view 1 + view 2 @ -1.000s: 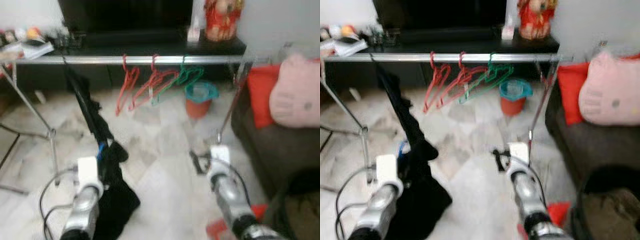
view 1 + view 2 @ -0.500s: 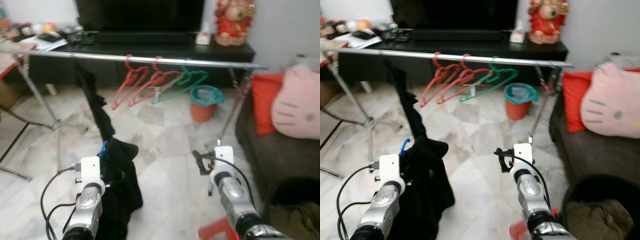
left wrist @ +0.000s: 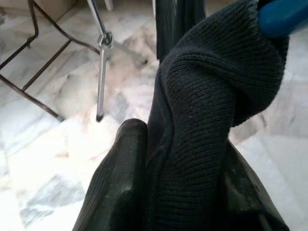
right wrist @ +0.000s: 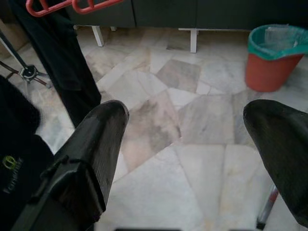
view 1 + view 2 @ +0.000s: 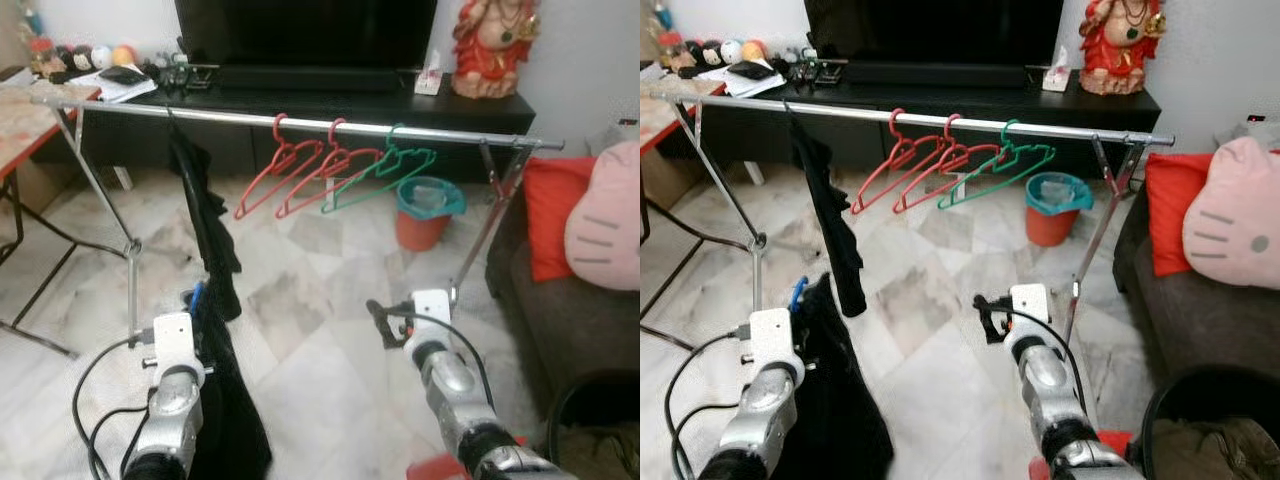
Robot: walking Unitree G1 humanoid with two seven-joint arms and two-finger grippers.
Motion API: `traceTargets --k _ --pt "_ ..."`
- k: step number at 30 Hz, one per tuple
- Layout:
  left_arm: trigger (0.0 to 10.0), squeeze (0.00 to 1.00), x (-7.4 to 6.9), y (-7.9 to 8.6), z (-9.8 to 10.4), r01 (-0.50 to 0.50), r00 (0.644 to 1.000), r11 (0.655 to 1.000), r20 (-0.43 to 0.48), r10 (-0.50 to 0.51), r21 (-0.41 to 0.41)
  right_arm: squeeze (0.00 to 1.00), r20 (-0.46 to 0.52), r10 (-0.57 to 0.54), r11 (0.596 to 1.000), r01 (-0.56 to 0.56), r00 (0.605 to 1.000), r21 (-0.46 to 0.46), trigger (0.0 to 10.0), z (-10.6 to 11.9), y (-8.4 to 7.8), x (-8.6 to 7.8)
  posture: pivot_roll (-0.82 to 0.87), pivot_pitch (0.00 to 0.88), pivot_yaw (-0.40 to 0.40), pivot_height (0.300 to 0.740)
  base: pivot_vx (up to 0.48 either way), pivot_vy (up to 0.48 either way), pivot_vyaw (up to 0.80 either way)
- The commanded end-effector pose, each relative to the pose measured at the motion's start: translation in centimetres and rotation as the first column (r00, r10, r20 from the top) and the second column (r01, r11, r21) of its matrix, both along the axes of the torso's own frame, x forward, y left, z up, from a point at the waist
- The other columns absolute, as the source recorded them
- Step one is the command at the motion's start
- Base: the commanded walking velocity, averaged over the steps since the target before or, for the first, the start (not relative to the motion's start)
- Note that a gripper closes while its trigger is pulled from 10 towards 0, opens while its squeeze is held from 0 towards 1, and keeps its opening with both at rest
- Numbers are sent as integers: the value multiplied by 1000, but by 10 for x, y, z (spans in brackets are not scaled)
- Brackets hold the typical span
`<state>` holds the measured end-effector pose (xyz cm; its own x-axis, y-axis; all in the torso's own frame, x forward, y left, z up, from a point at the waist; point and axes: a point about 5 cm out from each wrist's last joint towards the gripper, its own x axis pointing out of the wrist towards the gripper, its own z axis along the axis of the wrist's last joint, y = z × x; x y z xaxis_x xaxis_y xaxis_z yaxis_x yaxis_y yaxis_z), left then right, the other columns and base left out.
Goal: Hang hanger
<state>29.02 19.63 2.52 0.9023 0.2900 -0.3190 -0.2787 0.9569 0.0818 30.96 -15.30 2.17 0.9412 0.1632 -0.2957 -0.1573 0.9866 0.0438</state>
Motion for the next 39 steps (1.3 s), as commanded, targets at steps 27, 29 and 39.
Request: traceTargets --k 27,29,39 --pt "10000 0 4 3 8 13 999 1000 35 -13 7 0 -21 35 999 -34 999 18 10000 -3 8 -2 -50 0 -13 740 360 0 105" --pt "10000 0 4 1 8 35 999 999 33 -36 4 0 -22 34 999 -34 999 20 10000 -3 9 -2 -50 0 -13 740 362 0 0" --pt "10000 0 -5 -13 -8 190 980 982 -68 -189 -1 0 -29 41 999 -40 999 20 10000 -4 11 -2 -49 0 -12 740 135 0 0"
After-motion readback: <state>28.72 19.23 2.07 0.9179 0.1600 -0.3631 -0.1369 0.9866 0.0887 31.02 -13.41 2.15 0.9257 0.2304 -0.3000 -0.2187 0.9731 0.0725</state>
